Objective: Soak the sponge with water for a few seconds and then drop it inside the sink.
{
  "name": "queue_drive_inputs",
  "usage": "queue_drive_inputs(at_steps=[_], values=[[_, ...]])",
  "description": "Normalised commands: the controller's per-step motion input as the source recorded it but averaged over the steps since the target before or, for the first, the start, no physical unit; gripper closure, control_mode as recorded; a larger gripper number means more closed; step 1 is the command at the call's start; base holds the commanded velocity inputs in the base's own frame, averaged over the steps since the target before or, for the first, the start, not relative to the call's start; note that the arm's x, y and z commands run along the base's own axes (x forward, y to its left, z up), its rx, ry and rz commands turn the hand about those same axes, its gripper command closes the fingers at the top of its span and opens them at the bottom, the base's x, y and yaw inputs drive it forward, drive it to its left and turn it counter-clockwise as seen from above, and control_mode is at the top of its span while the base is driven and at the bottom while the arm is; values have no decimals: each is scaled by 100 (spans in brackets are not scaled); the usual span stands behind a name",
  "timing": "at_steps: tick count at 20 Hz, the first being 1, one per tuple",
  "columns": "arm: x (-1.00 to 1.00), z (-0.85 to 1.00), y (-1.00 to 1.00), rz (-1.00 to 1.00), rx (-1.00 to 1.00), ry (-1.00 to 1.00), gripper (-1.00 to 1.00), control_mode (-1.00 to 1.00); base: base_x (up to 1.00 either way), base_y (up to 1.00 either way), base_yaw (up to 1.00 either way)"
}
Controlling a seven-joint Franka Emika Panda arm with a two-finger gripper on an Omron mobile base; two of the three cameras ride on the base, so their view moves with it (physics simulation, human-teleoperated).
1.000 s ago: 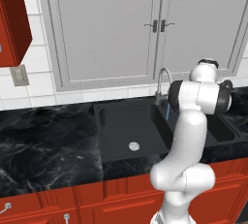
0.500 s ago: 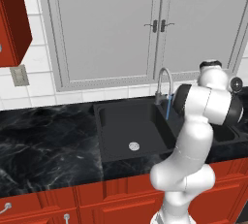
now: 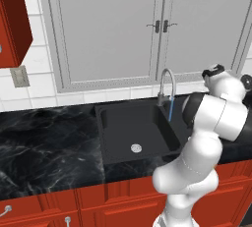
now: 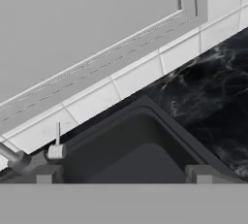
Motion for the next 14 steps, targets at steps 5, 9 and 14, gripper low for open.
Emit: queue_drive_inputs(at_steps=[5, 9, 14], values=[[-29, 17, 0, 0, -1, 12, -100, -100, 0, 0, 0], [-31, 14, 0, 0, 0, 13, -100, -100, 0, 0, 0], [-32, 4, 0, 0, 0, 14, -100, -100, 0, 0, 0]])
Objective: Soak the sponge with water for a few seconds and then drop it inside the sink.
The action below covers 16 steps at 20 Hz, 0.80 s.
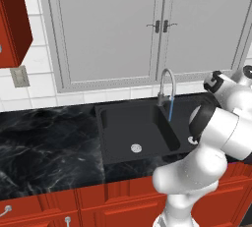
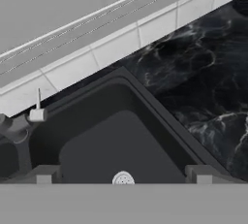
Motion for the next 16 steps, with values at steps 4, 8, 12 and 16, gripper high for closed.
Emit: queue_drive_inputs(at_steps=[4, 8, 12, 16], values=[[-33, 0, 0, 0, 0, 15, -100, -100, 0, 0, 0], [-29, 0, 0, 0, 0, 15, -100, -100, 0, 0, 0], [-9, 0, -3, 0, 0, 18, -100, -100, 0, 0, 0], [-1, -7, -6, 2, 0, 7, -100, -100, 0, 0, 0]])
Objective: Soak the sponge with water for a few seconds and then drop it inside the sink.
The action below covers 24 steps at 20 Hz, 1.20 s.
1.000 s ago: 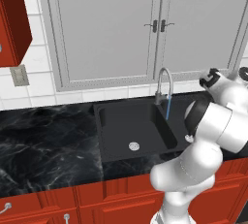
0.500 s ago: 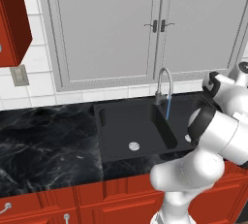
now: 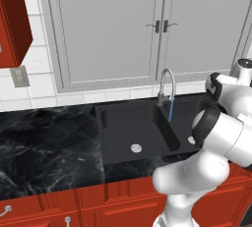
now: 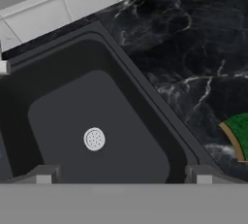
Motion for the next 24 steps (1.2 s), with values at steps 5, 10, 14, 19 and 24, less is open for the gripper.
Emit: queue_drive_inputs(at_steps=[5, 10, 14, 19, 24], values=[[-1, -1, -12, 11, 0, 0, -100, -100, 0, 0, 0], [-15, 0, -3, 17, 0, 0, -100, -100, 0, 0, 0], [-26, 0, 0, 16, 0, 10, -100, -100, 0, 0, 0], [-30, 0, 0, 11, 0, 18, -100, -100, 0, 0, 0], [-23, -6, 0, 9, 0, 20, -100, -100, 0, 0, 0]])
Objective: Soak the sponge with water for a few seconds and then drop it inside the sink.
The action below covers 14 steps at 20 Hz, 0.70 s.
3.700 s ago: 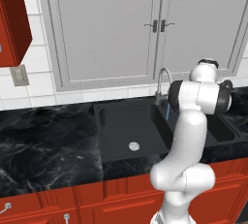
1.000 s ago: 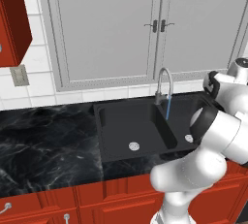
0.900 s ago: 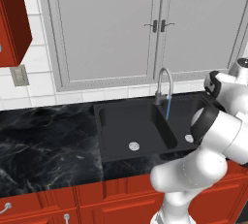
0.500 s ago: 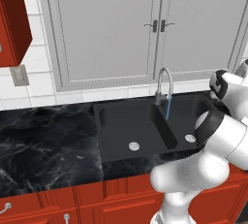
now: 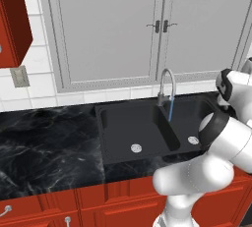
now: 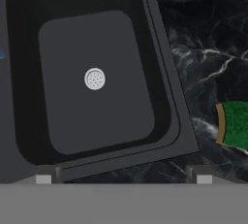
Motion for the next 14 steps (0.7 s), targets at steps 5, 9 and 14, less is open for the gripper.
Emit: queue_drive_inputs(at_steps=[5, 9, 14], values=[[-13, -32, -8, 7, 0, 3, -100, -100, 0, 0, 0], [-10, -34, -12, 3, 2, 0, -100, -100, 0, 0, 0], [-14, -21, -6, 1, 1, 0, -100, -100, 0, 0, 0]])
